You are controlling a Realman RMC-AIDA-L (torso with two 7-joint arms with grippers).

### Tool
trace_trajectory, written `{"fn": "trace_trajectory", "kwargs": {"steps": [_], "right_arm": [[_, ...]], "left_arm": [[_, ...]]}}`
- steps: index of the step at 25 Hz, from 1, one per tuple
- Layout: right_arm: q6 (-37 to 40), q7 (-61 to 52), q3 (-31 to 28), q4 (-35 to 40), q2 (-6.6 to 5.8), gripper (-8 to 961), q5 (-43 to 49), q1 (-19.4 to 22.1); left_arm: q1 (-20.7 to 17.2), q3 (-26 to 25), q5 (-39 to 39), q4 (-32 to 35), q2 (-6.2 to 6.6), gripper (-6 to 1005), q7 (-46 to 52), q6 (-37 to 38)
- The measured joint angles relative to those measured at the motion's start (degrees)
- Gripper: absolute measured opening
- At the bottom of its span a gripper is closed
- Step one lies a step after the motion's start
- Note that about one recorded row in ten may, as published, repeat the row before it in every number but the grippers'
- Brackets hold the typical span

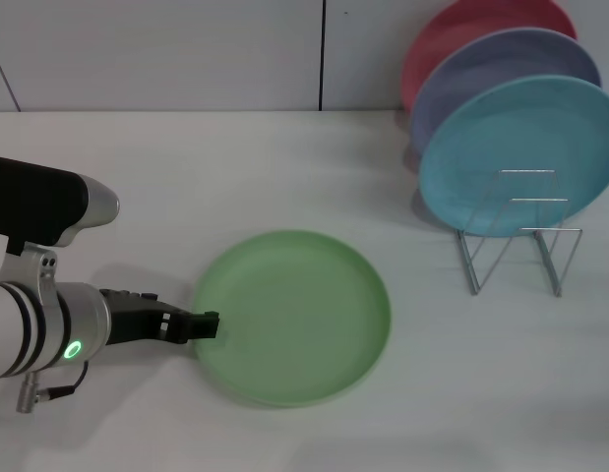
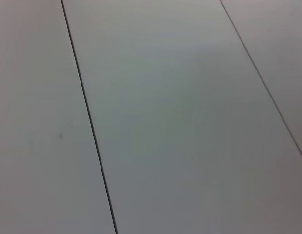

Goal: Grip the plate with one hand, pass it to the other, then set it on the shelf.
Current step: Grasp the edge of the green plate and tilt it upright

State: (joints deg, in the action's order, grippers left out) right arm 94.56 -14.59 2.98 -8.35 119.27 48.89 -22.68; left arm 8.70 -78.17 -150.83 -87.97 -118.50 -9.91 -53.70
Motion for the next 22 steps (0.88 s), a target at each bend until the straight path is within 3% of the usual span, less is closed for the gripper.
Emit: {"fn": "trace_trajectory", "kwargs": {"steps": [22], "right_arm": [[-0.12, 0.00, 0.00, 0.35, 0.00, 825, 0.07, -0.05]], "left_arm": [[3.45, 0.67, -0.11, 4.78, -0.06, 780, 1.38, 0.45]]}}
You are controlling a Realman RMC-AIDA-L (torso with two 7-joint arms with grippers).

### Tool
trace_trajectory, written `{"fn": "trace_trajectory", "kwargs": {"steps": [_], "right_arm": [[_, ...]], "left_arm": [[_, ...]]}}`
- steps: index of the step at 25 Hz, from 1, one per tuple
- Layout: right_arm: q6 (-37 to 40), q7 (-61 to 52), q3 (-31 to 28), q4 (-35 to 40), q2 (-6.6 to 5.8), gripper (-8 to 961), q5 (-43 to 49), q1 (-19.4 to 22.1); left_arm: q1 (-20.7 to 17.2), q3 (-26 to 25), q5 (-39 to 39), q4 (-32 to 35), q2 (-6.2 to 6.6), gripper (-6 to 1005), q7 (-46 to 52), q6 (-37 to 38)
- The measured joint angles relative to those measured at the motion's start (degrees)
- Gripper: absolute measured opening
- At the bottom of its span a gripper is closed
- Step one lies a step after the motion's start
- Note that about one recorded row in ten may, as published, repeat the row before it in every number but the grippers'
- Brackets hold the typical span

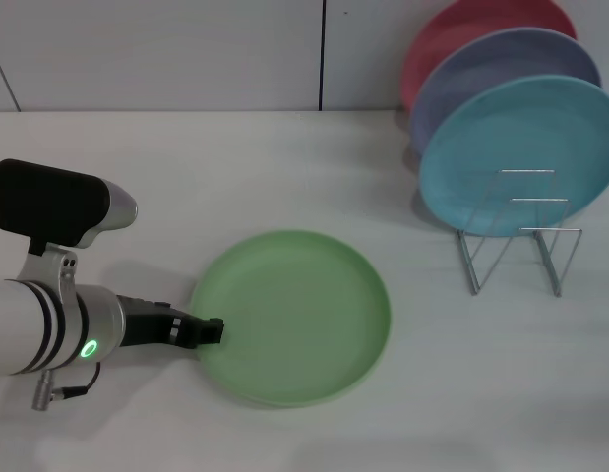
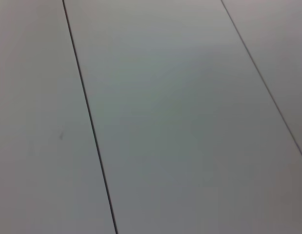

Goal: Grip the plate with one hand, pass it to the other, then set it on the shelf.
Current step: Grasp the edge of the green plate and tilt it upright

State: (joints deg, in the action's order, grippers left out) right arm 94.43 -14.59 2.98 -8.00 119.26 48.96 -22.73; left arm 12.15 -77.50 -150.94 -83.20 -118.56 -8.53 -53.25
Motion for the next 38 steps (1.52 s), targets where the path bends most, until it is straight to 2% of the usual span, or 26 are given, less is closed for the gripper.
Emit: {"fn": "trace_trajectory", "kwargs": {"steps": [6, 12, 17, 24, 30, 38], "right_arm": [[-0.05, 0.00, 0.00, 0.00, 0.00, 824, 0.00, -0.01], [-0.06, 0.00, 0.00, 0.00, 0.00, 824, 0.00, -0.03], [-0.06, 0.00, 0.00, 0.00, 0.00, 824, 0.00, 0.02], [-0.01, -0.33, 0.00, 0.00, 0.00, 825, -0.01, 0.06], [0.15, -0.66, 0.00, 0.00, 0.00, 825, -0.01, 0.05], [0.32, -0.69, 0.00, 0.07, 0.00, 824, -0.01, -0.03]], "left_arm": [[0.94, 0.16, -0.10, 0.88, 0.12, 752, 0.12, -0.37], [1.05, 0.20, -1.72, 0.23, 0.03, 577, 1.95, -1.24], [1.88, 0.51, -2.98, 0.47, 0.05, 551, 3.13, -2.43], [2.05, 0.61, -3.00, -1.12, 0.19, 283, 2.96, -4.03], [2.77, 0.41, -3.06, -1.86, 0.24, 180, 2.77, -5.72], [3.57, 0.30, -3.02, -1.87, 0.23, 113, 2.64, -6.29]]}}
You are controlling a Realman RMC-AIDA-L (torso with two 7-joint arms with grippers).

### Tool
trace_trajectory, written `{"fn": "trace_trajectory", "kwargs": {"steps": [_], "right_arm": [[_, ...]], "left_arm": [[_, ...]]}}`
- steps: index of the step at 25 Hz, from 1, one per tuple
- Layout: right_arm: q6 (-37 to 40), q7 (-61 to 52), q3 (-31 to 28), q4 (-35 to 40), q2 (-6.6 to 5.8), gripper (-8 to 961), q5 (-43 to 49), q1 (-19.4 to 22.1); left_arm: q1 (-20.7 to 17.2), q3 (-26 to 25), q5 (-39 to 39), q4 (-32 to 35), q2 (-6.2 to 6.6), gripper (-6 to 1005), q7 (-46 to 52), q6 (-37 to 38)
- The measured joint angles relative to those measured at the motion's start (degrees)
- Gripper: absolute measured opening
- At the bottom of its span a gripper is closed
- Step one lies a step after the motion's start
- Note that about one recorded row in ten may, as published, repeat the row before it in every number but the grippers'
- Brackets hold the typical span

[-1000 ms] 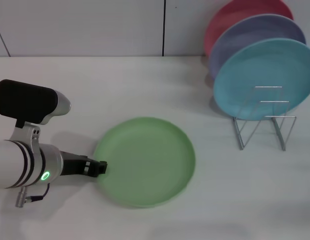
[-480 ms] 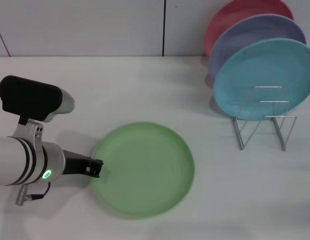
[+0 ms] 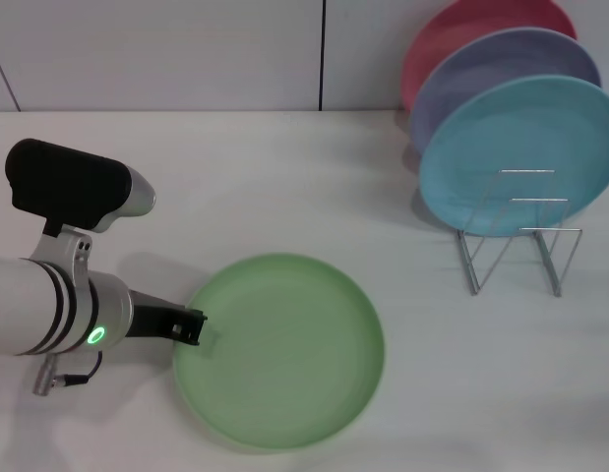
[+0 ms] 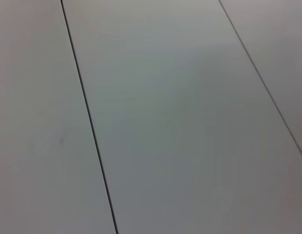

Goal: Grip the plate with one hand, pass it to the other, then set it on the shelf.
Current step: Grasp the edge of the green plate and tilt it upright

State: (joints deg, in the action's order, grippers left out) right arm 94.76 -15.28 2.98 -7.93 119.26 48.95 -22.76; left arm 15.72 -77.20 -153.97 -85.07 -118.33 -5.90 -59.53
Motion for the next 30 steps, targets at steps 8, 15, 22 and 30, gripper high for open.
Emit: {"fn": "trace_trajectory", "kwargs": {"steps": [8, 15, 22, 30], "right_arm": [[0.48, -0.70, 0.00, 0.02, 0.00, 825, 0.00, -0.09], [2.89, -2.26, 0.00, 0.19, 0.00, 825, 0.44, 0.00], [13.02, -1.79, 0.01, 0.30, -0.01, 825, 7.48, -0.27], [19.85, -1.91, 0.02, 6.20, -0.35, 824, 16.90, -7.50]], "left_arm": [[-0.13, -0.15, 0.43, -2.92, 0.15, 88, -1.01, -0.50], [-0.13, -0.21, 0.66, -5.03, 0.17, 63, -1.94, -1.23], [0.10, -1.51, 1.19, -9.95, 0.13, 43, -4.73, -1.64], [-0.11, -5.43, 0.88, -15.90, 0.12, 41, -8.21, -1.23]]}}
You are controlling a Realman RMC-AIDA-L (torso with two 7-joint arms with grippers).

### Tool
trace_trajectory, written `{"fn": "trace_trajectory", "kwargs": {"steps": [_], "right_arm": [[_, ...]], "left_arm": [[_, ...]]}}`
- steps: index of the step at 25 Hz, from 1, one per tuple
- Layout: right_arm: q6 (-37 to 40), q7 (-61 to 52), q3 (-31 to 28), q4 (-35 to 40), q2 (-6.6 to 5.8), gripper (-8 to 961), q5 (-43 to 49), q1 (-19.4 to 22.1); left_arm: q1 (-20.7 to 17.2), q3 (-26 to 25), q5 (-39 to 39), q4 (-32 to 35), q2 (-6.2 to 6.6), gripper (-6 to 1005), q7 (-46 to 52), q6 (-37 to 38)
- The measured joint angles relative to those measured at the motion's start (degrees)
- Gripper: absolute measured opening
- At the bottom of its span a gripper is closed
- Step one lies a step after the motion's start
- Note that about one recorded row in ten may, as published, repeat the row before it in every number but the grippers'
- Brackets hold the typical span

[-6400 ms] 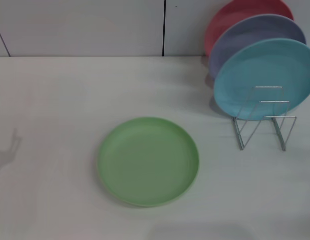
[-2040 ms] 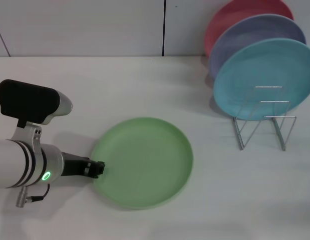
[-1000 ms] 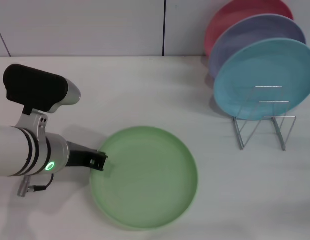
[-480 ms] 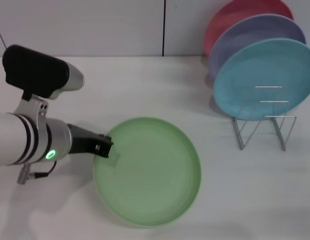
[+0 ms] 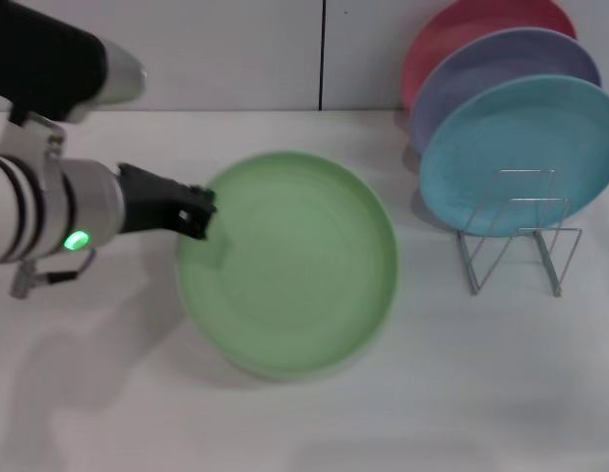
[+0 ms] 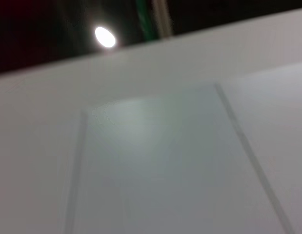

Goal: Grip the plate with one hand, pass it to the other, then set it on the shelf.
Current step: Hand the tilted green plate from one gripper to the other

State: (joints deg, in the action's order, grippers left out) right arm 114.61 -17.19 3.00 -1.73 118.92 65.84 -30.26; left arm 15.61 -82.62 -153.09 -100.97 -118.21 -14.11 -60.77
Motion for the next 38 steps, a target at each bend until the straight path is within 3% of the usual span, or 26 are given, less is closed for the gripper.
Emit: {"fn": "trace_trajectory", "kwargs": {"steps": [3, 6, 10, 13, 15, 18, 21, 23, 26, 29, 34, 38], "right_arm": [[-0.96, -6.61, 0.82, 5.17, -0.17, 824, 1.76, -4.71], [-7.90, -18.53, 5.38, 14.91, 0.21, 824, 2.55, -9.18], [-21.51, -28.69, 18.73, 28.34, 0.57, 825, 2.52, -13.06], [-34.13, -41.89, 30.64, 41.72, 0.54, 824, 4.02, -12.77], [-43.87, -56.35, 41.02, 54.87, 0.22, 824, 8.91, -10.54], [-52.84, -77.68, 50.35, 71.76, 0.12, 824, 20.75, -6.83], [-52.16, -102.00, 51.96, 86.75, 0.02, 825, 39.17, -5.80], [-45.75, -116.29, 50.65, 92.99, -0.24, 825, 50.93, -7.38], [-32.76, -129.47, 47.54, 96.10, -1.01, 825, 60.06, -10.57], [-25.81, -132.36, 46.27, 94.04, -1.76, 825, 60.92, -12.33], [-26.94, -129.45, 47.42, 90.24, -0.20, 825, 59.95, -11.36], [-28.57, -128.16, 49.76, 88.11, -0.09, 824, 59.35, -11.20]], "left_arm": [[0.09, -2.39, -0.09, -0.83, 0.00, 41, -1.36, 0.50], [-0.29, -4.25, -0.18, -3.21, 0.01, 41, -2.18, 1.52], [-0.63, -6.94, -0.54, -6.33, 0.05, 42, -3.05, 1.78], [-1.07, -7.39, -1.50, -7.46, 0.01, 42, -3.45, 2.76], [-1.30, -7.76, -2.06, -7.60, 0.04, 42, -3.63, 3.97], [-1.17, -7.94, -2.43, -7.32, 0.03, 42, -4.02, 4.83], [-1.23, -8.25, -2.58, -7.76, 0.06, 42, -4.60, 5.78], [-1.24, -8.63, -2.62, -8.31, 0.08, 42, -4.69, 5.86], [-1.18, -8.73, -2.60, -9.19, 0.09, 42, -4.96, 5.86], [-1.23, -8.74, -2.56, -9.40, 0.09, 42, -5.15, 5.87], [-1.56, -8.40, -2.26, -10.69, 0.02, 41, -5.42, 6.05], [-1.81, -8.35, -2.22, -12.05, 0.04, 41, -5.43, 5.47]]}}
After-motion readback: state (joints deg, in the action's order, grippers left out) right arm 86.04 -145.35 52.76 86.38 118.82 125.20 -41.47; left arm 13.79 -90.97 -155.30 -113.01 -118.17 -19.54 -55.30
